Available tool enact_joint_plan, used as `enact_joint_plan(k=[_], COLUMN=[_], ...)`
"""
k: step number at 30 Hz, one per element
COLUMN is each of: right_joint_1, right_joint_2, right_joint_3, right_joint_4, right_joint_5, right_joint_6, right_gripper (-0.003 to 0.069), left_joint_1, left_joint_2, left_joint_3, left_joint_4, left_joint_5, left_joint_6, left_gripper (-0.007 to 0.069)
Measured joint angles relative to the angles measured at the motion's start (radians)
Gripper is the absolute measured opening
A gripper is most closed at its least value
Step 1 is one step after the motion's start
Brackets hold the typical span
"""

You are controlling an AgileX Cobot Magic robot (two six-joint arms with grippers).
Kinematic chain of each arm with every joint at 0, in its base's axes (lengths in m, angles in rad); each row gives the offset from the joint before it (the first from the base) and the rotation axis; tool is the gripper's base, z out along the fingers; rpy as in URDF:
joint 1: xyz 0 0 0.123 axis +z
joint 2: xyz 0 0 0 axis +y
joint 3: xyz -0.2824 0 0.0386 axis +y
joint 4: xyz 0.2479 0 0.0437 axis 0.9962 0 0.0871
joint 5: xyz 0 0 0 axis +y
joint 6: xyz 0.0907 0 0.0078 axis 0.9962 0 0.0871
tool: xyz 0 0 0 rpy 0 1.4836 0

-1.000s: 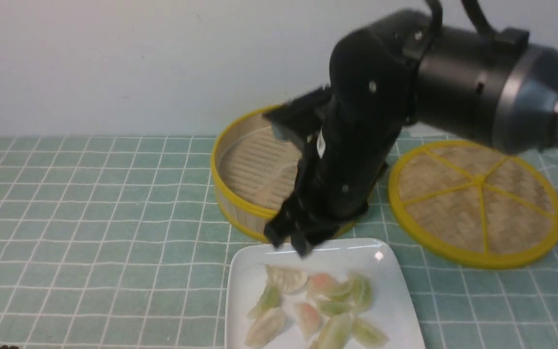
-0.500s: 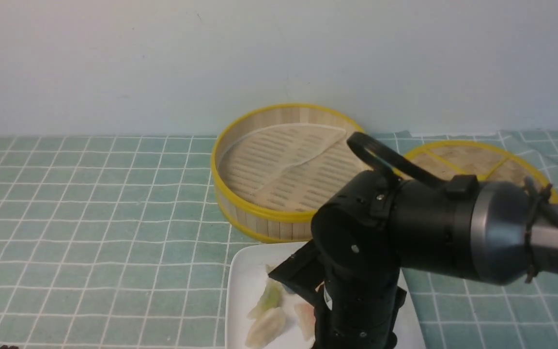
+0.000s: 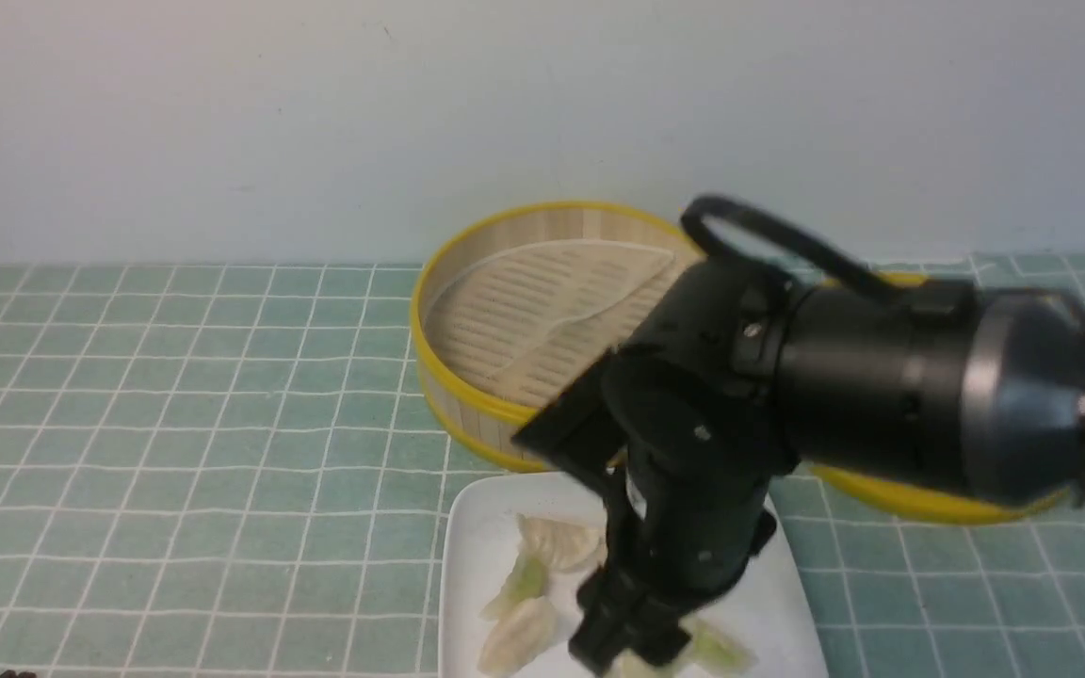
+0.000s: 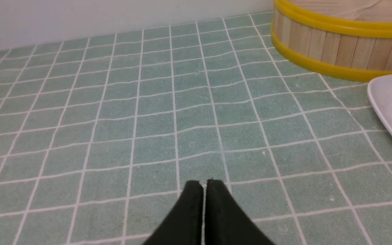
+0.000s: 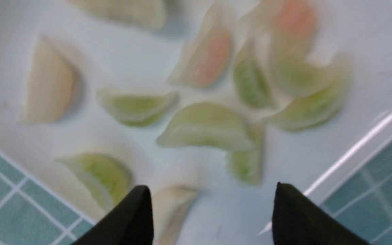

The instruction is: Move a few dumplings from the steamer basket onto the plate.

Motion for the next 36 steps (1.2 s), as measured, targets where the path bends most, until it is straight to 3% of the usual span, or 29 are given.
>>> enact_joint_plan(k=[2, 3, 4, 6, 9, 11, 14, 20, 30, 36], right_joint_1=[0.000, 0.000, 0.000, 0.000, 0.000, 0.000, 0.000, 0.000, 0.000, 0.000], right_joint_2=[-0.095, -0.108, -0.233, -0.373, -0.599, -0.729, -1.084, -1.444, -1.714, -1.724], right_joint_3=[-0.034, -0.036, -0.042, -0.032, 0.034, 0.098, 0.328, 0.625, 0.877, 0.912], right_joint_4=[-0.057, -0.068, -0.107, -0.142, -0.169, -0.177, -0.192, -0.277, -0.300, -0.296], right_joint_5=[0.000, 0.000, 0.002, 0.012, -0.002, -0.063, -0.280, -0.486, -0.802, -0.865], right_joint_6=[0.066, 0.073, 0.134, 0.186, 0.247, 0.268, 0.296, 0.434, 0.503, 0.503], right_gripper=[0.0291, 0.0278, 0.0159, 0.0058, 0.0002, -0.0006, -0.0012, -0.0012, -0.0013, -0.0013], left_joint_1=[0.000, 0.000, 0.000, 0.000, 0.000, 0.000, 0.000, 0.000, 0.000, 0.000], left_joint_2=[0.000, 0.000, 0.000, 0.000, 0.000, 0.000, 0.000, 0.000, 0.000, 0.000], left_joint_3=[0.000, 0.000, 0.000, 0.000, 0.000, 0.000, 0.000, 0.000, 0.000, 0.000], left_joint_4=[0.000, 0.000, 0.000, 0.000, 0.000, 0.000, 0.000, 0.000, 0.000, 0.001], left_joint_5=[0.000, 0.000, 0.000, 0.000, 0.000, 0.000, 0.000, 0.000, 0.000, 0.000], left_joint_6=[0.000, 0.000, 0.000, 0.000, 0.000, 0.000, 0.000, 0.000, 0.000, 0.000], left_gripper=[-0.0006, -0.0006, -0.0006, -0.0006, -0.0006, -0.0006, -0.0006, -0.0006, -0.0006, -0.0006])
